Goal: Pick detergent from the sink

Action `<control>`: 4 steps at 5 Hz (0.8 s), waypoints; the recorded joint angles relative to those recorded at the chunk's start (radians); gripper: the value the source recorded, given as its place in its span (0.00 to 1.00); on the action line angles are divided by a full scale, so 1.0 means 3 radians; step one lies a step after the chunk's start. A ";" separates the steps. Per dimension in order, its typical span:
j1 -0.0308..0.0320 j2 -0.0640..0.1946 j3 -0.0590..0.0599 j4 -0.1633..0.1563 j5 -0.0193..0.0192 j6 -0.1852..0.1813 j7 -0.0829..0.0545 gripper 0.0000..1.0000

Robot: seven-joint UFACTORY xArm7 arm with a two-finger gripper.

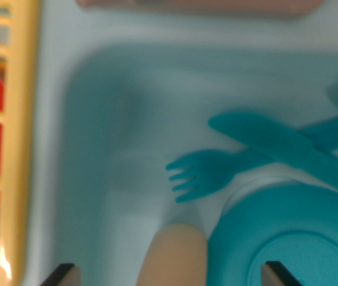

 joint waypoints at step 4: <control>-0.0008 0.0006 -0.0010 -0.0107 0.0004 -0.0110 -0.0036 0.00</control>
